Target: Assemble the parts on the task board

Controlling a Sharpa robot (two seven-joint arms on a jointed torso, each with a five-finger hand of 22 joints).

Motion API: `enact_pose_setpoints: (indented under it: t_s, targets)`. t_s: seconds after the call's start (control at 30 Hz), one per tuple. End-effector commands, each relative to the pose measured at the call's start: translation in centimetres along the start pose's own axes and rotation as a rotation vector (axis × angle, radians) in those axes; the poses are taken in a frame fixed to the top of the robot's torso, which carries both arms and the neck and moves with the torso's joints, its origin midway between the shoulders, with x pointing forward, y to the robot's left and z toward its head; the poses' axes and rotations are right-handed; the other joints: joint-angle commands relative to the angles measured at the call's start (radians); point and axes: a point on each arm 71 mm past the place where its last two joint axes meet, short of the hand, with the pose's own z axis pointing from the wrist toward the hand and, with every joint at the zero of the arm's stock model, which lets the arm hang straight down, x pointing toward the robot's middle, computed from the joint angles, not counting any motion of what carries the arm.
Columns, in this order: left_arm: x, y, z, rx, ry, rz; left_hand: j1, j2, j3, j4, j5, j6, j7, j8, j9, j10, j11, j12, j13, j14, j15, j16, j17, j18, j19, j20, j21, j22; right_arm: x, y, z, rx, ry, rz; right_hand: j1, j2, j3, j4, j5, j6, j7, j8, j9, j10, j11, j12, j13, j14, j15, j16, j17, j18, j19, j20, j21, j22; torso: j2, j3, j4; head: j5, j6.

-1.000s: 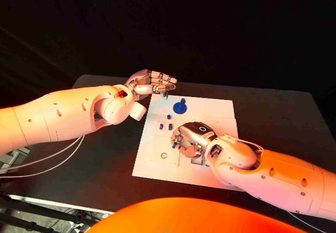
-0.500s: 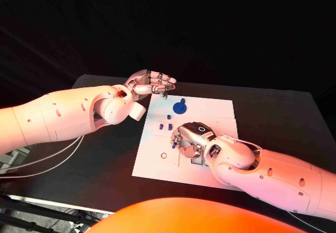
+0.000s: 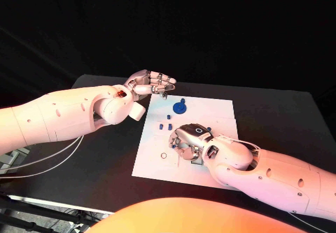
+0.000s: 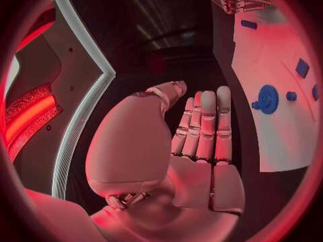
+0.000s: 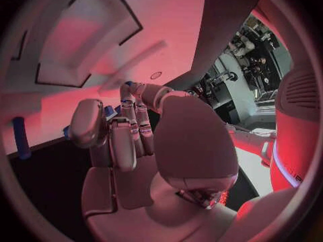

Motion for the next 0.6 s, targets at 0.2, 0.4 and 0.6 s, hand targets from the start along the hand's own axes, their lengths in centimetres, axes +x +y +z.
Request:
enact_pose_setpoints:
  t_s: [0.2, 0.4, 0.6]
  targets:
    - [0.2, -0.1, 0.0, -0.001, 0.02, -0.009, -0.001, 0.003, -0.005, -0.001, 0.006, -0.006, -0.001, 0.002, -0.001, -0.008, -0.001, 0.007, 0.002, -0.006, -0.002, -0.003, -0.002, 0.012, -0.006, 0.004, -0.005, -0.001, 0.4, -0.3, -0.1, 0.005, 0.014, -0.005, -0.053, -0.033, -0.022, -0.003, 0.022, -0.084, 0.034, -0.06, -0.016, -0.129, 0.027, -0.043, -0.014, 0.029, 0.029, -0.036, -0.062, 0.007, -0.058, 0.034, -0.141, 0.02, -0.002, -0.0007, -0.0014, 0.0, 0.0]
    - [0.2, 0.0, 0.0, -0.006, 0.024, -0.011, -0.001, 0.003, -0.006, -0.002, 0.006, -0.009, 0.0, 0.003, -0.001, -0.013, 0.0, 0.009, 0.003, -0.008, 0.0, -0.003, -0.002, 0.012, -0.007, 0.005, -0.007, -0.002, 0.0, -0.5, -0.3, 0.02, -0.039, 0.006, -0.052, -0.047, -0.038, -0.01, 0.015, -0.109, 0.037, -0.083, -0.022, -0.198, 0.037, -0.039, -0.014, 0.008, 0.037, -0.068, -0.116, 0.022, -0.089, 0.045, -0.224, -0.013, -0.002, 0.0005, 0.0004, -0.001, 0.0]
    - [0.1, 0.0, 0.0, -0.01, 0.026, -0.011, -0.001, 0.003, -0.007, -0.002, 0.005, -0.011, 0.001, 0.004, -0.002, -0.018, 0.001, 0.01, 0.003, -0.011, 0.001, -0.003, -0.002, 0.011, -0.008, 0.006, -0.008, -0.002, -0.6, -0.6, -1.3, 0.029, -0.084, 0.02, -0.047, -0.052, -0.048, -0.015, 0.017, -0.115, 0.038, -0.089, -0.024, -0.217, 0.039, -0.035, -0.013, 0.004, 0.038, -0.074, -0.127, 0.024, -0.093, 0.047, -0.238, -0.018, -0.002, -0.0001, -0.0008, -0.005, 0.0]
